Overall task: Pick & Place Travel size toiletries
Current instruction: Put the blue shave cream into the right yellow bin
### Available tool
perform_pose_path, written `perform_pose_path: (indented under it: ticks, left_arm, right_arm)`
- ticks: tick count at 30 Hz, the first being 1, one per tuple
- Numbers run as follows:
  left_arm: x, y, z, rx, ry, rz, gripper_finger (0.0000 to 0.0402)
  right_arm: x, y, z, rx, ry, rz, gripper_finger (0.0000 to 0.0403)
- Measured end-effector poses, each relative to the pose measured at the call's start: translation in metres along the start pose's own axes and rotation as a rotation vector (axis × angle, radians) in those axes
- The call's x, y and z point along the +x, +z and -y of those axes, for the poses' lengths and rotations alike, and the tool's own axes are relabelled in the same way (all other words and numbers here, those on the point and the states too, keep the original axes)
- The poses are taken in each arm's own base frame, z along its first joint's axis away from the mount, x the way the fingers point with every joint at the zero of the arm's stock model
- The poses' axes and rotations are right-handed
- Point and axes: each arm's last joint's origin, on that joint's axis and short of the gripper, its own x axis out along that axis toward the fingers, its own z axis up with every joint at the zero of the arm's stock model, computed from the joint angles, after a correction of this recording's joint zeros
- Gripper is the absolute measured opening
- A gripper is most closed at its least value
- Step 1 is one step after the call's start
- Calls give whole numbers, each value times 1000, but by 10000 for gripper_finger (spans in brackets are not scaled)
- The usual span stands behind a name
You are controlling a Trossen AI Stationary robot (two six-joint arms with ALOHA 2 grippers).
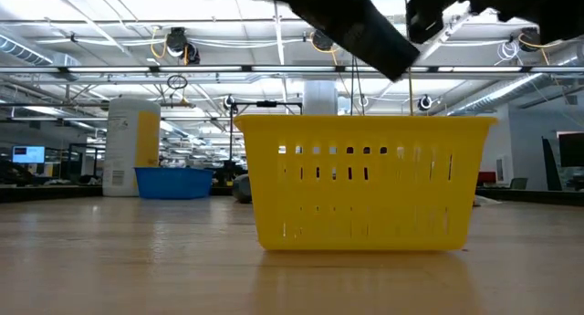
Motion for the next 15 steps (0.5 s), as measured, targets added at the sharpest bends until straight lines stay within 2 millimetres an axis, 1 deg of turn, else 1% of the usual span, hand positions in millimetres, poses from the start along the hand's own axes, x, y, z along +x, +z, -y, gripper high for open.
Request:
perform_pose_path:
  ticks: [3,5,7,9,12,15]
  left_arm:
    - [-18,5,-15,-181,-100,-92,32]
    - [-18,5,-27,-313,-194,-149,32]
    - [-12,-1,-36,-426,-324,-196,32]
    - [3,-8,-40,-481,-449,-221,32]
    - [22,-21,-38,-460,-514,-278,32]
    - [38,-31,-37,-443,-537,-308,32]
  right_arm:
    - [-7,2,-7,-16,22,12,267]
    - [-12,-1,-10,-34,14,17,265]
    - [-15,-2,-11,-47,-14,34,263]
    - [-19,-3,-10,-52,-47,49,260]
    - [-22,-4,-9,-51,-70,59,259]
    - [-24,-4,-9,-50,-72,70,260]
